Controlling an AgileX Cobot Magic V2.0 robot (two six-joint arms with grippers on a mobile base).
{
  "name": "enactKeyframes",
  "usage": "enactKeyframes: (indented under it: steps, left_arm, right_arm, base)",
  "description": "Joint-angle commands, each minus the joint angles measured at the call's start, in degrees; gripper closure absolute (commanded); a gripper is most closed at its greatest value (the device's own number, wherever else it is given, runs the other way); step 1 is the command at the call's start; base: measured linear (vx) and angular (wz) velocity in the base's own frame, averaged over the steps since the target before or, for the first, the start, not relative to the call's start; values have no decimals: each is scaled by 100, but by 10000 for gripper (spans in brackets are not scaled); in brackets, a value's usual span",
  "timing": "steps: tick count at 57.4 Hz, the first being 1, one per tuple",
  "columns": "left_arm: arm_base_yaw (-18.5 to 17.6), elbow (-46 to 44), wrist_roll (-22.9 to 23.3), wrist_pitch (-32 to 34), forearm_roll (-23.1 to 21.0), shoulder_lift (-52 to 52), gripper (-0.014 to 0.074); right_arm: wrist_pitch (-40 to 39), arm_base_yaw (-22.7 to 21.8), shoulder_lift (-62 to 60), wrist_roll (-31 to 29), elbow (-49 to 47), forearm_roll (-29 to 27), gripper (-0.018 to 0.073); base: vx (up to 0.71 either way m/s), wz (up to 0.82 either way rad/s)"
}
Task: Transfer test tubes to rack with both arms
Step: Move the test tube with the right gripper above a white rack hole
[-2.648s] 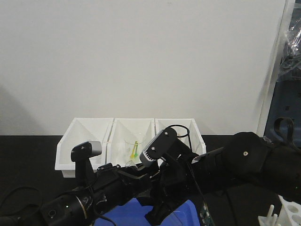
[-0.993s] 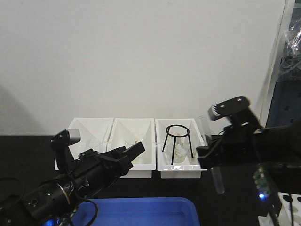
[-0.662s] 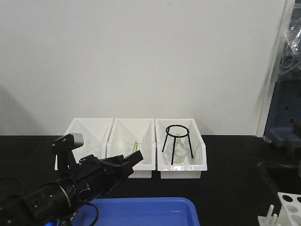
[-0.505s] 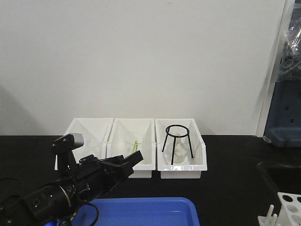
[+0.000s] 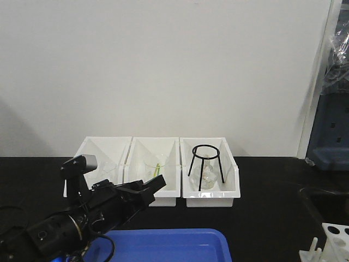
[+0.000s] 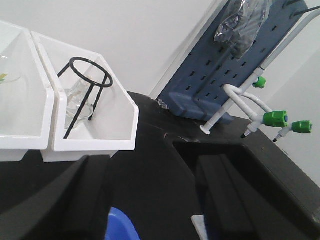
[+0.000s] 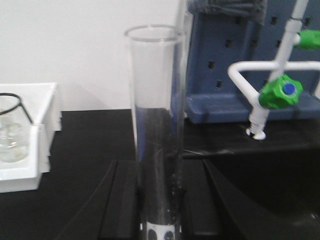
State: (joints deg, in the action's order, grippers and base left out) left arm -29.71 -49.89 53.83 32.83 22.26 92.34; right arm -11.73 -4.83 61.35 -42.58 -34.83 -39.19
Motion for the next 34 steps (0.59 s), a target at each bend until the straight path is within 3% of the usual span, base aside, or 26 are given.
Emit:
enactKeyframes:
  steps: [1,7,14,18,34]
  left_arm:
    - [2,-194,8,404,-92,-258,88]
    - [2,-194,8,404,-92,-258,88]
    - [2,-194,8,404,-92,-258,88]
    - [2,-194,8,404,-92,-258,88]
    - [2,-194,8,404,-92,-258,88]
  right_arm:
    - [-1034,-33,8,344,127,257,567]
    - [-1416,7,8,1457,643,1183,567]
    - [-2371,90,100,3236,1157,3006,566]
    - [-2799,71,237,3874,1269,3444,566]
    - [-3389,71,973,3725,1292,3434,565]
  base:
    - [0,0]
    - [0,0]
    - [0,0]
    - [0,0]
    - [0,0]
